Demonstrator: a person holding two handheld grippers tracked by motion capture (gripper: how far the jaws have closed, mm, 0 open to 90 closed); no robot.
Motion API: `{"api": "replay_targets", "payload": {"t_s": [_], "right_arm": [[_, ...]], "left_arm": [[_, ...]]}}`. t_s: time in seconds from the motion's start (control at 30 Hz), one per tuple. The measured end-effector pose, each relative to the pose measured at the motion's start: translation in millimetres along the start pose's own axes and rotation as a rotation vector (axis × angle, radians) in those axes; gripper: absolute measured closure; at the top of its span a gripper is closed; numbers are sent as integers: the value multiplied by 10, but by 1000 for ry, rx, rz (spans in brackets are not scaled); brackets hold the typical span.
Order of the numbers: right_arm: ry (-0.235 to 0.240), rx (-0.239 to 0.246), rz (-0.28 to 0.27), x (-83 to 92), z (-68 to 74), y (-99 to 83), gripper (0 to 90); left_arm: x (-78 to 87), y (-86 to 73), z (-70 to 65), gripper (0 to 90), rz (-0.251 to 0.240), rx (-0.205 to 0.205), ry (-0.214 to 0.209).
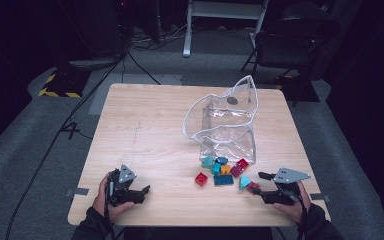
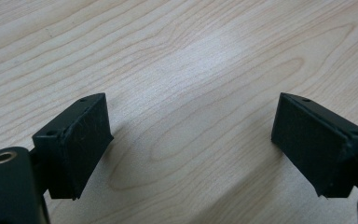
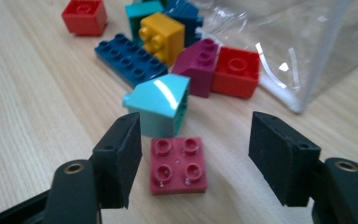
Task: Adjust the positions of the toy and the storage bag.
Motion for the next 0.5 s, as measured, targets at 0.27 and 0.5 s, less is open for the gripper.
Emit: {"api": "replay_targets", "payload": {"t_s": [0.27, 0.5], "right_arm": [[12, 27, 40, -72, 101, -70, 320], [6, 31, 67, -99, 86, -130, 317]], "left_arm": [[0, -4, 0, 120, 5, 7, -2], [-2, -3, 1, 120, 4, 10, -9]]}}
Point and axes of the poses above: each handheld gripper's, and its own axes: x roughly backward along the jaws, y roughly out of its top, z roughly to its left, the point moved 9 cm from there along -x, roughly forward along the jaws, and after that the axes turned 3 degrees about x, right-handed, at the moved point
